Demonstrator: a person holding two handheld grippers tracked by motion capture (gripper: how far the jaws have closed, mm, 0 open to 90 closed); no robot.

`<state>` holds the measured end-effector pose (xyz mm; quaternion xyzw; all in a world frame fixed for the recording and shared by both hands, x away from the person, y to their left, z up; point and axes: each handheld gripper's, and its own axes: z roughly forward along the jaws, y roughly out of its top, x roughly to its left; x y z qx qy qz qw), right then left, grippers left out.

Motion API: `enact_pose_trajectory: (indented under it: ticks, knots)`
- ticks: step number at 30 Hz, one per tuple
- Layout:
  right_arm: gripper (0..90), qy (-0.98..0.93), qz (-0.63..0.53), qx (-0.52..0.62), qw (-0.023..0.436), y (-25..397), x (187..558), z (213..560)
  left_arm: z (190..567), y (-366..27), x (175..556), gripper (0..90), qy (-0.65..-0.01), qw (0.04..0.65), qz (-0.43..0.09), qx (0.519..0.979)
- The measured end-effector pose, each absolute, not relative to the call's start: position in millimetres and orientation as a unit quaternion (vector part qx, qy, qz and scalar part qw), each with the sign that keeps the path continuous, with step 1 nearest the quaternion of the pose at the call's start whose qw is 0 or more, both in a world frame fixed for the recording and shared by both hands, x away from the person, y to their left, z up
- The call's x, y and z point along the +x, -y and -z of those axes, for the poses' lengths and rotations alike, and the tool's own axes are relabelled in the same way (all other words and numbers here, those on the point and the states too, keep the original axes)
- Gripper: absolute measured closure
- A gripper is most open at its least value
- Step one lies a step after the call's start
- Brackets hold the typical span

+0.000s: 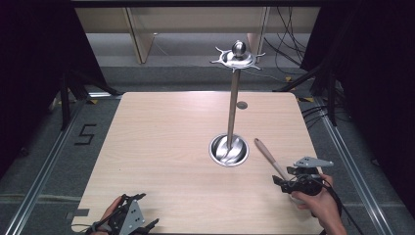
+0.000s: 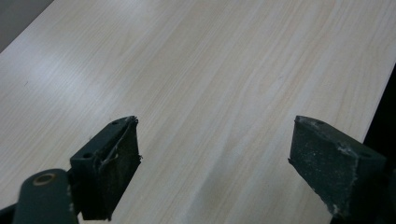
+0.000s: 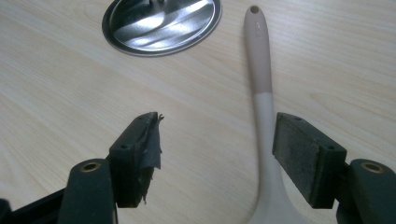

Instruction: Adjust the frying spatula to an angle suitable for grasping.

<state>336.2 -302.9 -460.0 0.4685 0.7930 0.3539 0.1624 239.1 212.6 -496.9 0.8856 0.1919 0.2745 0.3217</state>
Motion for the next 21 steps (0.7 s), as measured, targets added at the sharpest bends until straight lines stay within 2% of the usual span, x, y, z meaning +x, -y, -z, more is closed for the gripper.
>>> enact_pose_trajectory:
  ticks: [4, 5, 9, 10, 11, 13, 14, 18, 19, 21]
  knots:
    - [33.0, -0.789, -0.356, 0.476, 0.153, 299.1, 337.2, 456.7, 497.5, -211.3, 238.8, 15.2, -0.196, 0.327, -0.272, 0.884]
    - [32.9, -0.784, -0.363, 0.479, 0.155, 296.7, 337.8, 456.7, 498.7, -210.6, 238.7, 15.2, -0.198, 0.33, -0.284, 0.878]
    - [33.0, -0.796, -0.357, 0.455, 0.18, 294.7, 344.4, 452.1, 498.5, -210.5, 238.4, 15.2, -0.197, 0.329, -0.28, 0.88]
    - [32.9, -0.79, -0.354, 0.471, 0.168, 290.6, 343.7, 449.7, 498.5, -210.4, 238.4, 15.2, -0.197, 0.329, -0.282, 0.879]
    - [33.0, -0.799, -0.355, 0.448, 0.186, 291.9, 347.9, 450.4, 498.1, -210.5, 238.4, 15.2, -0.196, 0.33, -0.28, 0.88]
    - [32.9, -0.796, -0.348, 0.463, 0.177, 287.6, 347.9, 447.6, 498.3, -210.0, 238.3, 15.2, -0.196, 0.33, -0.282, 0.879]
    - [33.0, -0.799, -0.35, 0.451, 0.187, 288.1, 350.8, 447.2, 498.0, -210.0, 238.0, 15.2, -0.194, 0.33, -0.276, 0.881]
    - [32.8, -0.8, -0.346, 0.459, 0.172, 282.5, 355.3, 442.5, 495.5, -211.6, 238.8, 15.2, -0.18, 0.316, -0.276, 0.89]
    - [32.5, -0.807, -0.335, 0.45, 0.183, 284.2, 358.0, 441.3, 495.7, -211.4, 238.8, 15.2, -0.181, 0.318, -0.277, 0.889]
    - [32.1, -0.803, -0.331, 0.468, 0.165, 280.9, 359.0, 437.9, 495.8, -211.6, 238.7, 15.2, -0.181, 0.318, -0.277, 0.888]
